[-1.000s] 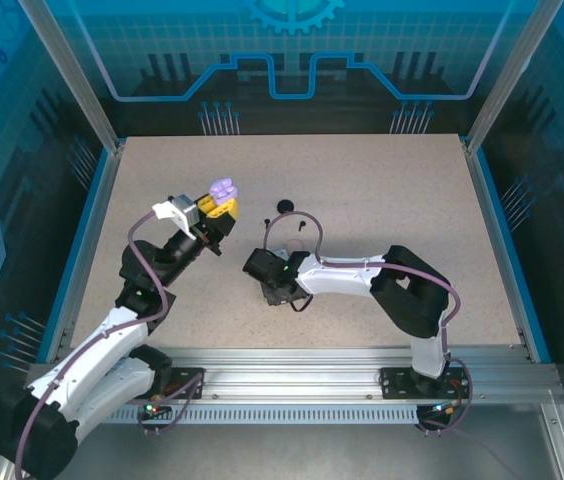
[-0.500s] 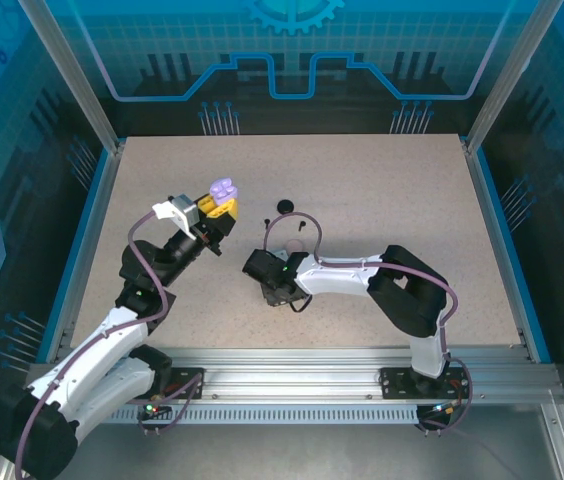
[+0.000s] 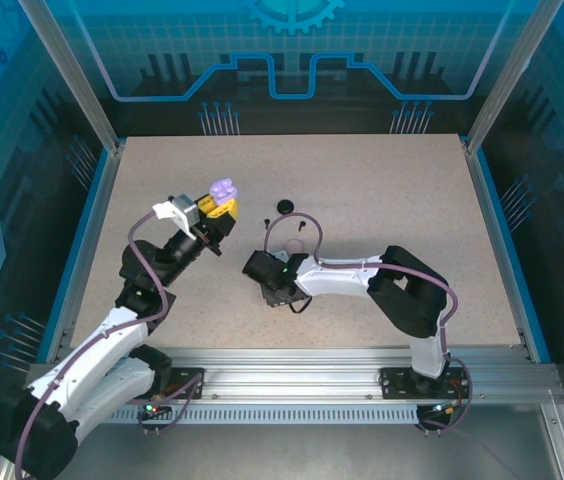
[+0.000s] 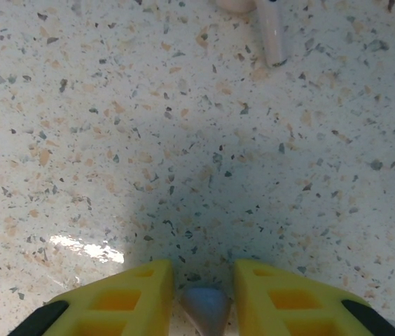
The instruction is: Insert the wireless bluetooth earbuds into the charging case
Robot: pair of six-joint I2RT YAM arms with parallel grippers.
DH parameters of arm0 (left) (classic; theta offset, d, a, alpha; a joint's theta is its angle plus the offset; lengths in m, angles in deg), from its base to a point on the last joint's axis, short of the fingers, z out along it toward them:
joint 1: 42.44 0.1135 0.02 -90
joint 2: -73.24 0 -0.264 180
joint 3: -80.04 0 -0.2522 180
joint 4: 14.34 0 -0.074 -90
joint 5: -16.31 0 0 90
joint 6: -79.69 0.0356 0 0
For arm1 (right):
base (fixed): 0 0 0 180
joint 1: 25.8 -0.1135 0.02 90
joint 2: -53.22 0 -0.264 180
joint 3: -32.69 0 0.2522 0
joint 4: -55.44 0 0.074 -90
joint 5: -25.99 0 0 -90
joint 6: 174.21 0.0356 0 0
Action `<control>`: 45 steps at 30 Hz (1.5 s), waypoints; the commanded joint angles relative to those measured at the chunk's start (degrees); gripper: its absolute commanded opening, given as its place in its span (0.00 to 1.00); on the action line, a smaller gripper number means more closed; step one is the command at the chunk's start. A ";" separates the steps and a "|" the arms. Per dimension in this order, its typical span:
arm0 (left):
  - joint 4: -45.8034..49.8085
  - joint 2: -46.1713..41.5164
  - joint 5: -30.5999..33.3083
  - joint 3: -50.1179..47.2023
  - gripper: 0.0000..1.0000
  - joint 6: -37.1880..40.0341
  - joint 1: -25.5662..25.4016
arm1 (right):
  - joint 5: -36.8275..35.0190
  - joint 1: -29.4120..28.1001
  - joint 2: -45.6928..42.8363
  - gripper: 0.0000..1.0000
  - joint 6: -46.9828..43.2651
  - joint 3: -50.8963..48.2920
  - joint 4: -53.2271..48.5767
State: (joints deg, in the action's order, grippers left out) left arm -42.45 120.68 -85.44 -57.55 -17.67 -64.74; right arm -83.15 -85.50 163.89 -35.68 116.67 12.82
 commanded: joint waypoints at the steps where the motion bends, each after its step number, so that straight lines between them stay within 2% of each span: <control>1: -0.30 -0.68 0.09 0.14 0.00 0.86 -0.26 | 0.50 -1.03 0.40 0.29 1.67 -2.14 -0.19; 9: -0.05 -0.73 -0.08 0.27 0.00 0.82 -0.26 | 0.50 -1.21 -0.61 0.29 2.43 -3.99 0.89; 19: 0.12 -0.47 -0.07 0.30 0.00 0.71 -0.46 | 0.43 -1.30 -1.74 0.18 2.63 -5.13 2.76; 29: -2.07 0.98 0.42 -0.23 0.00 2.01 -1.83 | -1.77 -0.56 -8.48 0.16 -0.06 -3.99 2.59; 36: -6.38 4.13 0.82 -1.03 0.00 3.99 -3.18 | -2.05 2.62 -16.32 0.16 -3.45 -3.27 2.11; 45: -15.04 9.91 0.06 -2.48 0.00 6.64 -3.71 | 0.36 10.36 -25.77 0.16 -11.18 1.00 -0.20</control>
State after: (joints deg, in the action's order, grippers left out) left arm -51.10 129.66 -85.44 -59.06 -13.54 -67.95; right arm -83.63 -76.80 141.07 -42.96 114.98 14.59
